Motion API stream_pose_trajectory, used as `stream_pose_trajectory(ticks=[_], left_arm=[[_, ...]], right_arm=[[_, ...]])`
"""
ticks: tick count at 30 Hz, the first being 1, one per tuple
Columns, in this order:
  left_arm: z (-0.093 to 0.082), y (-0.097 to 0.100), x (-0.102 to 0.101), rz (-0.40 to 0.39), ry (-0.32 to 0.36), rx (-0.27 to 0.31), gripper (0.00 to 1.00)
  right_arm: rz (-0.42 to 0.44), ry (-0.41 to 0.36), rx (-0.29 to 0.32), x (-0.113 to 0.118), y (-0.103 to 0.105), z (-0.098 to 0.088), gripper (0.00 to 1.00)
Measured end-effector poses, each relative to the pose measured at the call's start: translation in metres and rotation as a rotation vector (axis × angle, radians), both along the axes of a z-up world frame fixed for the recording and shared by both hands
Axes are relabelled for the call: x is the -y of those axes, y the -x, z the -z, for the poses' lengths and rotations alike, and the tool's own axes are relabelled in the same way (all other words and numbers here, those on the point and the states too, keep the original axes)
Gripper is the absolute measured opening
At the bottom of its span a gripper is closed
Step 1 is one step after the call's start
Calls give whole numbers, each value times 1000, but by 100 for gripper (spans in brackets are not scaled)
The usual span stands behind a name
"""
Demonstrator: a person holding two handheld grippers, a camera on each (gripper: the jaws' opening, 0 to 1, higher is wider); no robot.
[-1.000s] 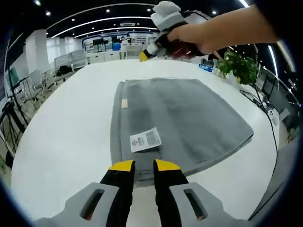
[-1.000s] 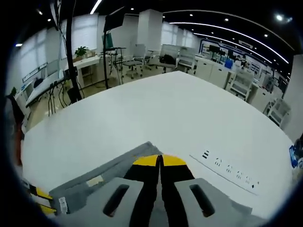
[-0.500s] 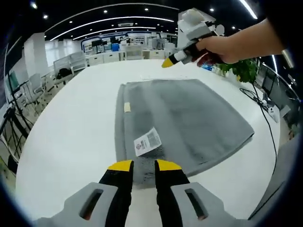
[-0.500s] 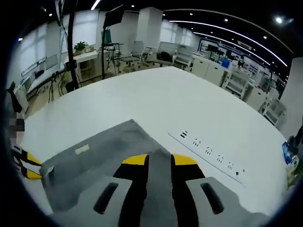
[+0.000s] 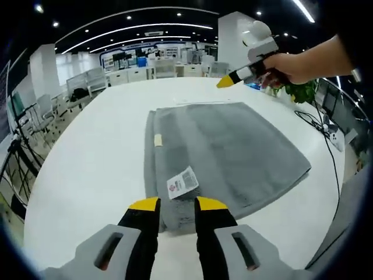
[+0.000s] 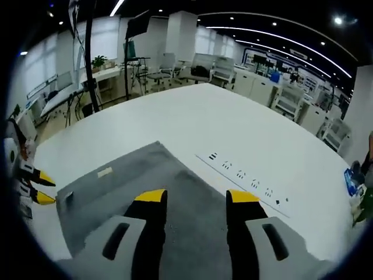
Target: Fold the towel on the table until its edges align and the towel forms a compact rectangular stack.
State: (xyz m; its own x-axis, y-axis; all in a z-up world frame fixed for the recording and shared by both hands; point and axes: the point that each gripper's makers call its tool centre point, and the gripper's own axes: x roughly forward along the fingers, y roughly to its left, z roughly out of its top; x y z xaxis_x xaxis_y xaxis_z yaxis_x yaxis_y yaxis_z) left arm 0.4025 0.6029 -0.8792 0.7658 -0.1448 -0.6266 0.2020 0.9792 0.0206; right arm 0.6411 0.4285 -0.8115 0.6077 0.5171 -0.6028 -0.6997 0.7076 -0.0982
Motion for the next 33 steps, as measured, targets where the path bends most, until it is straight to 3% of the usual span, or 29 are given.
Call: stream_pose_trajectory(ticks=[2, 10, 21, 26, 33], left_arm=[[0, 4, 0, 4, -8, -6, 27], [-8, 5, 2, 21, -34, 10, 29], [-12, 7, 11, 57, -53, 20, 40], [-9, 7, 14, 83, -70, 13, 40], [-14, 10, 15, 82, -70, 10, 39]], right_arm=[[6, -7, 8, 9, 5, -3, 53], [26, -17, 12, 33, 21, -14, 58], [36, -46, 16, 65, 51, -28, 72], [-1, -12, 39, 83, 59, -24, 65], [12, -11, 9, 106, 72, -15, 60]])
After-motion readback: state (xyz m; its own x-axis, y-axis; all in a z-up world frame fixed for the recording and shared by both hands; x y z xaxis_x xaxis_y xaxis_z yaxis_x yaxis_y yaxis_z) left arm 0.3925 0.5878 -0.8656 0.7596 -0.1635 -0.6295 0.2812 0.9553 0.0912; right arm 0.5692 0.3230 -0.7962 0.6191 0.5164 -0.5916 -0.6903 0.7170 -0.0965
